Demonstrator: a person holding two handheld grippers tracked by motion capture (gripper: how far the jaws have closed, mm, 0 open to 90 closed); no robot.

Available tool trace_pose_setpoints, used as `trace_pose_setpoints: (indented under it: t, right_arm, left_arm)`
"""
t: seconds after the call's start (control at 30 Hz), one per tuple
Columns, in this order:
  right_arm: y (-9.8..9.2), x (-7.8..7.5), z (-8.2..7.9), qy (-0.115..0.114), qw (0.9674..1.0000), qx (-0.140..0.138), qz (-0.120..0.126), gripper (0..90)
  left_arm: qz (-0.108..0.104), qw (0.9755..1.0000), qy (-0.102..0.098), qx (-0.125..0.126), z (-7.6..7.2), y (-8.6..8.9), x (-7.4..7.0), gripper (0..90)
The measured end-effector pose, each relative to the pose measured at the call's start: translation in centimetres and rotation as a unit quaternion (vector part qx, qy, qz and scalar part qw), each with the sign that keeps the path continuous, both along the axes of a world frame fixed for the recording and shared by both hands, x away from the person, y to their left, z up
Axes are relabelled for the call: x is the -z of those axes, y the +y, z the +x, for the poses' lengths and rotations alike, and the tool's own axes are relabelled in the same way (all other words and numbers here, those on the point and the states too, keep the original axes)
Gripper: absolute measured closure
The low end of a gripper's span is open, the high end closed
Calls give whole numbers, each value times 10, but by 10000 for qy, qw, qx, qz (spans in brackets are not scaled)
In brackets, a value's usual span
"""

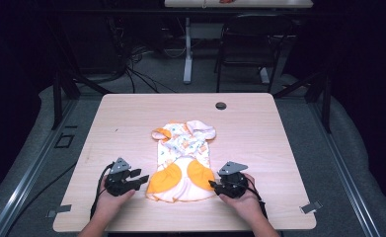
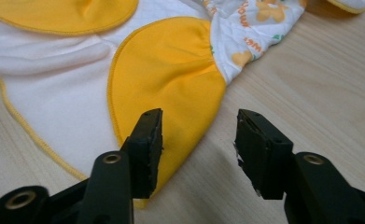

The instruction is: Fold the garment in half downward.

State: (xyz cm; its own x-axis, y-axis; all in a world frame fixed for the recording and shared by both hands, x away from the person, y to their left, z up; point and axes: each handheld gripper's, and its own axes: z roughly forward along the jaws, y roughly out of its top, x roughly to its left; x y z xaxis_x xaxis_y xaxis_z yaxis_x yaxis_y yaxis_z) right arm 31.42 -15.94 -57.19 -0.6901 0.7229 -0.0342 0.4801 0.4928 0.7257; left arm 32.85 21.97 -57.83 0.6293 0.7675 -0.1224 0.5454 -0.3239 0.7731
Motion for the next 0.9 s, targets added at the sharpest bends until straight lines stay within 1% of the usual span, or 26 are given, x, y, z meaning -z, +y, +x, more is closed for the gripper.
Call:
trace_pose_setpoints:
  t: [0.07,0.13,0.17,0.2,0.23,0.27,0.3,0.33,0.37,0.4,0.43,0.47,0.5,0.53,0.57,0.6,0.63,0.67,0.7,0.73,0.77,0.8,0.83,0.87,0.9]
  right_arm:
    - [1,0,0,5,10000,-47,2,539]
    - [2,0,0,38,9999,-84,50,549]
    - [2,0,0,38,9999,-84,50,549]
    - [3,-1,0,20,9999,-107,81,546]
    - [3,-1,0,20,9999,-107,81,546]
    - [6,-2,0,-14,9999,-165,0,531]
    - [6,-2,0,-14,9999,-165,0,531]
    - [9,-4,3,-14,9998,-155,-92,526]
    - [9,-4,3,-14,9998,-155,-92,526]
    - [11,-7,8,33,9998,-186,-113,551]
    - [11,-7,8,33,9998,-186,-113,551]
    - [13,-11,13,83,9998,-160,-107,603]
    - [13,-11,13,83,9998,-160,-107,603]
    - [14,-15,19,160,9998,-122,10,663]
    - [14,-15,19,160,9998,-122,10,663]
    - [15,-18,25,188,9997,-133,69,725]
    - [16,-19,29,180,9998,-108,48,752]
    - [17,-20,33,193,9997,-116,18,784]
    - [17,-20,33,193,9997,-116,18,784]
    - [20,-21,41,251,9997,-80,-9,825]
    - [20,-21,41,251,9997,-80,-9,825]
    - [20,-21,45,314,9995,-75,1,845]
    - [22,-22,50,355,9994,-52,-9,872]
    - [25,-22,58,364,9993,-32,9,896]
    - [26,-22,62,381,9993,-31,-12,898]
  left_arm:
    - [-13,10000,28,24,0,-1,1,534]
    - [-1,10000,16,53,-1,-3,1,539]
    - [-1,10000,16,53,-1,-3,1,569]
    - [7,9999,53,86,-1,-3,1,576]
    - [26,10000,28,71,-2,-4,0,576]
    - [72,9999,30,83,-1,-6,-2,579]
    - [72,9999,30,83,-1,-6,-2,585]
    - [151,9998,-1,92,2,-10,-3,586]
    - [151,9998,-1,92,2,-10,-3,601]
    - [120,9999,40,60,7,-13,-6,611]
    - [120,9999,40,60,7,-13,-6,616]
    - [69,9999,34,73,11,-17,-9,631]
    - [69,9999,34,73,11,-17,-9,651]
    - [173,9997,3,162,17,-21,-11,659]
    - [173,9997,3,162,17,-21,-11,672]
    - [237,9995,-13,200,20,-23,-12,694]
    - [255,9995,-1,191,22,-25,-12,713]
    - [267,9994,90,181,29,-30,-13,740]
    - [267,9994,90,181,29,-30,-13,758]
    - [339,9992,103,168,36,-35,-13,777]
    - [339,9992,103,168,36,-35,-13,810]
    - [381,9991,66,190,40,-38,-14,810]
    - [362,9990,128,225,44,-40,-14,838]
    - [370,9989,140,242,47,-43,-15,879]
    - [393,9988,142,250,50,-46,-15,890]
